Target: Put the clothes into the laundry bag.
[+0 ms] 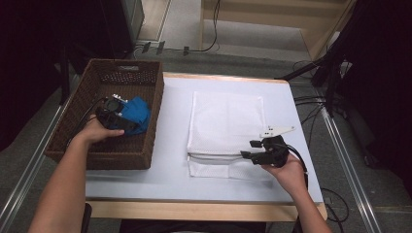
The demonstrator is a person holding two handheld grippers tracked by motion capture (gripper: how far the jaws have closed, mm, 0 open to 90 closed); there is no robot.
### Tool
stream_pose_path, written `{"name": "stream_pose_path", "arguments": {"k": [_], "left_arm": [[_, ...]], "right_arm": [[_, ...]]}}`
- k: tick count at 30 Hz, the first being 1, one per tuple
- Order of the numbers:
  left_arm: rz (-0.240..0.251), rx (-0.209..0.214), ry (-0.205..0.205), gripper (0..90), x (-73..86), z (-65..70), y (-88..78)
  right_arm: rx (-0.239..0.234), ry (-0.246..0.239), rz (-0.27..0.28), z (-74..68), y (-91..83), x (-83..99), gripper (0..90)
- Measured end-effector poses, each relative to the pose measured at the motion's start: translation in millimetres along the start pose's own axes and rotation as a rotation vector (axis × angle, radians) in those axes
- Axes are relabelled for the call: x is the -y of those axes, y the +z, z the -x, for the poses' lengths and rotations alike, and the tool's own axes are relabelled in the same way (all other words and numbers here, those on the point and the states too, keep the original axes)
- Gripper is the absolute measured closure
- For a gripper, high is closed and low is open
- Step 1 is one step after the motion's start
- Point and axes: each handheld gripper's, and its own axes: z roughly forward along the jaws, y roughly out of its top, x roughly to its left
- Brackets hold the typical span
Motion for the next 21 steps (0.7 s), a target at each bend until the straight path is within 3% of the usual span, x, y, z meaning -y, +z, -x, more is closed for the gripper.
{"name": "stream_pose_path", "arguments": {"k": [4,9,18,21], "left_arm": [[0.018,0.016,0.044,0.0,5.0,-3.0,-0.5],[0.055,-0.013,0.051,1.5,10.3,-3.9,0.4],[0.031,-0.025,0.013,24.8,7.0,-3.9,-6.3],[0.033,0.010,-0.018,34.5,6.2,-6.2,-9.3]], "right_arm": [[0.001,-0.005,-0.001,-0.1,-0.3,0.5,41.7],[0.003,0.003,0.000,0.1,-1.8,1.6,41.8],[0.000,0.001,0.004,-0.4,-3.7,3.0,44.6],[0.005,0.004,0.008,0.9,-5.0,3.6,44.6]]}}
